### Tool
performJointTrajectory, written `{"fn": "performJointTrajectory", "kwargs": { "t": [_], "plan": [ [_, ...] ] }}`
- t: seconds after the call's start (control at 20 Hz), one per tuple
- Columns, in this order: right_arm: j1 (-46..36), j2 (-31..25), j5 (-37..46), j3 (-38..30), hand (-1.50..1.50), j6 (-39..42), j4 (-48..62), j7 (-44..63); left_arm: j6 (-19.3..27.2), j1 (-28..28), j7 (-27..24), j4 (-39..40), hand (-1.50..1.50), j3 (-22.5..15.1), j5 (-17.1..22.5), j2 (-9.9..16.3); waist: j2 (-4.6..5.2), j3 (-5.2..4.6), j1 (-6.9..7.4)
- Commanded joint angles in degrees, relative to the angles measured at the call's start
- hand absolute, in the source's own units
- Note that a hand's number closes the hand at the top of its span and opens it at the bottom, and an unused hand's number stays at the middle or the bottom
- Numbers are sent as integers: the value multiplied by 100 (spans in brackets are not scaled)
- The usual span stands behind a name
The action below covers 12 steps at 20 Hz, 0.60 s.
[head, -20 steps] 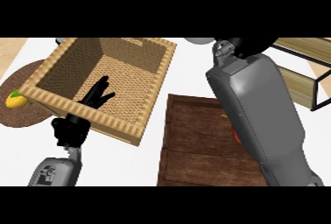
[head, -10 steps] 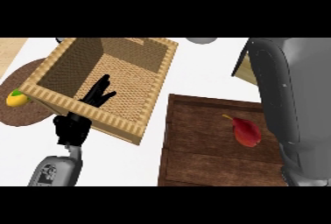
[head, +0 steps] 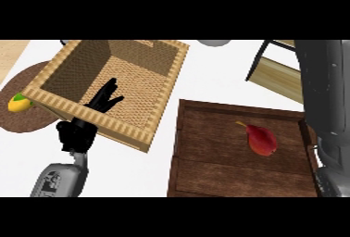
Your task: Pick the cupcake from the tray and place it in the tiered shelf
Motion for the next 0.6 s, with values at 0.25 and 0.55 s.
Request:
{"fn": "performJointTrajectory", "kwargs": {
  "t": [0.25, 0.55],
  "plan": [
    [151, -490, 212, -168, 150, -708, 1035, -232, 40, 159, 23, 15, 0, -135, -285, -9, 40, -16, 33],
    [42, -802, -37, -335, 150, -1558, 1767, -901, 35, -103, -159, 469, 0, -78, -315, -90, 59, -16, 36]
  ]
}}
